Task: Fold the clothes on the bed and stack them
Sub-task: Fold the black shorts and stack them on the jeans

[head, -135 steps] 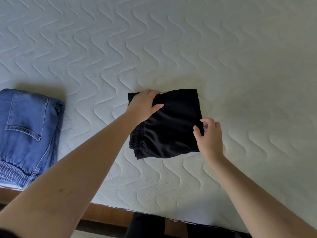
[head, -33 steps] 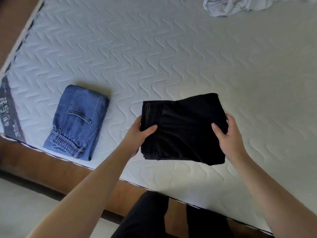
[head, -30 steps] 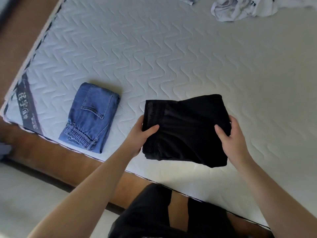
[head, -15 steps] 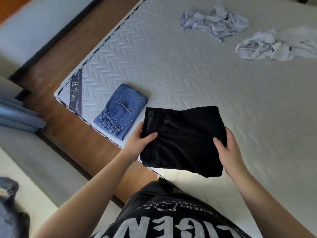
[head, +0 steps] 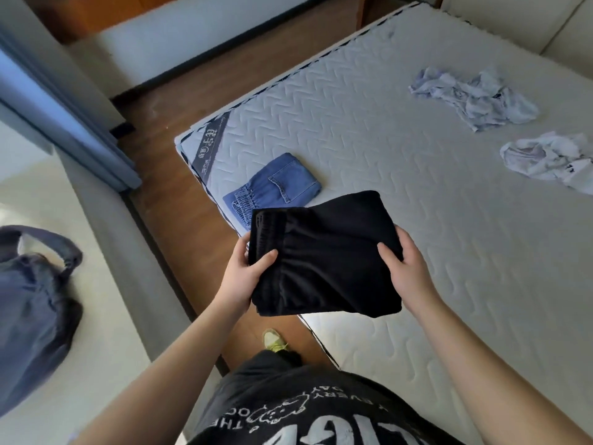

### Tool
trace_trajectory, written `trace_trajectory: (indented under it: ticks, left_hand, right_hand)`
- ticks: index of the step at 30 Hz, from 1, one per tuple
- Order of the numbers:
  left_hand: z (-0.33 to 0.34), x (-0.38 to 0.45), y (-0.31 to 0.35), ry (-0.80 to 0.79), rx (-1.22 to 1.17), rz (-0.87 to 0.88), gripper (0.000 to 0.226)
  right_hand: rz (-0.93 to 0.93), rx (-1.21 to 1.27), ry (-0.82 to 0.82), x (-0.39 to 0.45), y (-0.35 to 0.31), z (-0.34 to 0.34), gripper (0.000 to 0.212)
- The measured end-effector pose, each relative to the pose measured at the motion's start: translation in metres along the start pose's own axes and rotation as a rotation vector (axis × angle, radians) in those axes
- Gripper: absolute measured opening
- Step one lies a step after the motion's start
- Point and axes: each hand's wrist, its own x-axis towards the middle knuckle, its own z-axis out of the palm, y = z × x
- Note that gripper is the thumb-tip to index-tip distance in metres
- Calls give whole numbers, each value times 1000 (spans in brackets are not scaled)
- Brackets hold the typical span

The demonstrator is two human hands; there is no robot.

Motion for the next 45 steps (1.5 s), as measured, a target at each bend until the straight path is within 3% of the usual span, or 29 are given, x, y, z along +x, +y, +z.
trace_trajectory:
  ticks: [7,15,28,37,45]
  left_hand:
    - [-50,7,-5,99,-33,26,59]
    - [-106,52,8,54,-5,31,52]
    - [-132,152,27,46,-37,-133,47]
    - [-117,277,-14,132,-112,-277,53]
    - [-117,367,-95,266,-216,-300,57]
  right_hand:
    - [-49,-55,-83,28,-26,52,39]
    - [-43,-110,-60,68,-54,120,39]
    - [33,-126,-81,158,-68,172,39]
    - [134,-213,-304,312,-13,204,46]
    - [100,-277,-328,429,60,254,38]
